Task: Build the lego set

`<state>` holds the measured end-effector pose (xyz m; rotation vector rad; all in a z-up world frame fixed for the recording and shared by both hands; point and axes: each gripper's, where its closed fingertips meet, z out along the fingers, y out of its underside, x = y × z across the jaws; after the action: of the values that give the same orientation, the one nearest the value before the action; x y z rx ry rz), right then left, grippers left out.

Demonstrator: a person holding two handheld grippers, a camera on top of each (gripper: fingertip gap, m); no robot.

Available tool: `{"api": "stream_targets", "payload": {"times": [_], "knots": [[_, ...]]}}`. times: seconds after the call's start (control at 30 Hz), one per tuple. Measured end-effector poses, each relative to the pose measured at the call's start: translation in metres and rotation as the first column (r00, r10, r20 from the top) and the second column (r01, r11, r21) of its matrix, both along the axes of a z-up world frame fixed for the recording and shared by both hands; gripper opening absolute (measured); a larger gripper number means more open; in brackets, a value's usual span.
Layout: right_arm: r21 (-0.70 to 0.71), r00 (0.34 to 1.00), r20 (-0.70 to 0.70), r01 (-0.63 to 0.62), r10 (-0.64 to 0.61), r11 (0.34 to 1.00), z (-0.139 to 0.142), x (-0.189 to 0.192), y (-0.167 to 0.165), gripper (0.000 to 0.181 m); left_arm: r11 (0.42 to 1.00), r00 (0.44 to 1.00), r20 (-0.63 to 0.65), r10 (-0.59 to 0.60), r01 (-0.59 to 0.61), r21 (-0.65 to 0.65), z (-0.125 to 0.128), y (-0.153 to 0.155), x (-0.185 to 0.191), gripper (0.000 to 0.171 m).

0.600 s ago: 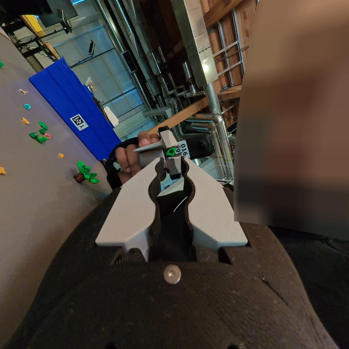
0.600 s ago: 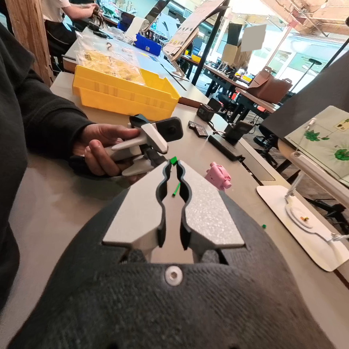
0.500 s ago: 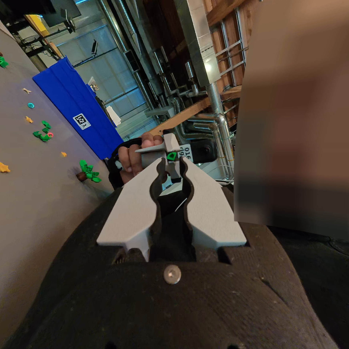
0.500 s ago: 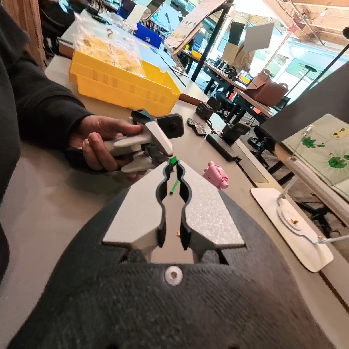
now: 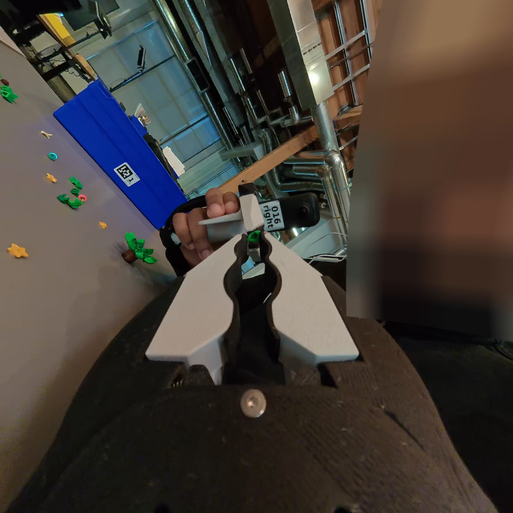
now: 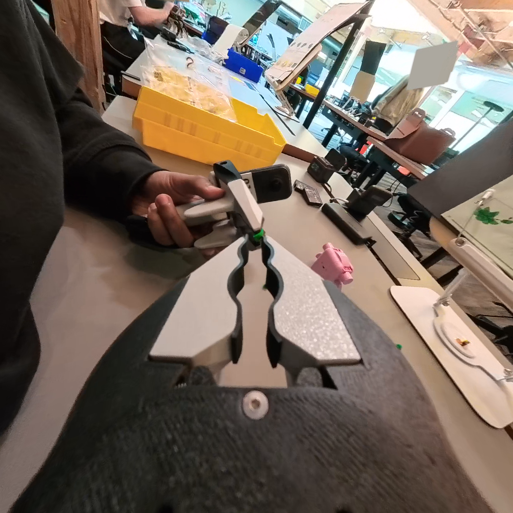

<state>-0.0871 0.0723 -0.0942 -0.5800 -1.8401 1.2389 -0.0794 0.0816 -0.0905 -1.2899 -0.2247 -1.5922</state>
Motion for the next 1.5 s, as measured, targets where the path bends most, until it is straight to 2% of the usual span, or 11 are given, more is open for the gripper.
{"api": "stream_targets", "payload": {"times": [0.73,0.87,0.97,1.1,1.17,1.2,1.3,1.37,1.43,1.47,1.5], "knots": [[-0.169,0.983,0.121,-0.114,0.135,0.979,0.001,0.01,-0.005,0.004,0.997,0.996,-0.017,-0.082,0.082,0.001,0.0,-0.004,0.013,0.004],[-0.178,0.984,0.129,-0.101,0.125,0.979,0.003,0.009,-0.004,0.004,0.998,0.998,-0.036,-0.058,0.057,-0.011,-0.001,-0.002,0.012,0.013],[-0.163,0.993,0.101,-0.046,0.063,0.986,0.009,0.007,0.007,0.004,1.0,0.997,-0.074,-0.03,0.031,0.001,0.0,-0.002,0.007,0.024],[-0.236,0.996,0.092,0.0,0.022,0.972,0.02,0.008,0.027,0.004,0.996,0.974,-0.207,0.093,-0.092,0.013,0.0,0.0,-0.013,0.028],[-0.273,0.996,0.09,0.012,0.013,0.962,0.023,0.009,0.034,0.004,0.971,0.905,-0.365,0.221,-0.241,-0.009,-0.011,0.007,-0.038,0.028],[-0.291,0.996,0.089,0.014,0.012,0.957,0.025,0.009,0.036,0.004,0.941,0.838,-0.458,0.295,-0.339,-0.014,-0.019,0.01,-0.055,0.026],[-0.325,0.996,0.089,0.014,0.016,0.945,0.027,0.009,0.04,0.004,0.796,0.552,-0.703,0.448,-0.605,0.033,-0.038,0.01,-0.117,0.019],[-0.328,0.996,0.093,0.023,0.008,0.944,0.027,0.009,0.041,0.004,0.726,0.361,-0.834,0.417,-0.685,0.067,-0.053,0.008,-0.148,0.017],[-0.326,0.995,0.098,0.035,-0.003,0.945,0.025,0.008,0.044,0.004,0.69,0.209,-0.925,0.316,-0.72,0.073,-0.072,0.01,-0.169,0.019],[-0.327,0.995,0.099,0.039,-0.007,0.944,0.025,0.008,0.045,0.004,0.694,0.177,-0.948,0.263,-0.718,0.058,-0.08,0.013,-0.172,0.02],[-0.33,0.995,0.099,0.043,-0.01,0.943,0.025,0.009,0.046,0.004,0.712,0.174,-0.96,0.22,-0.702,0.036,-0.086,0.017,-0.169,0.024]]}}
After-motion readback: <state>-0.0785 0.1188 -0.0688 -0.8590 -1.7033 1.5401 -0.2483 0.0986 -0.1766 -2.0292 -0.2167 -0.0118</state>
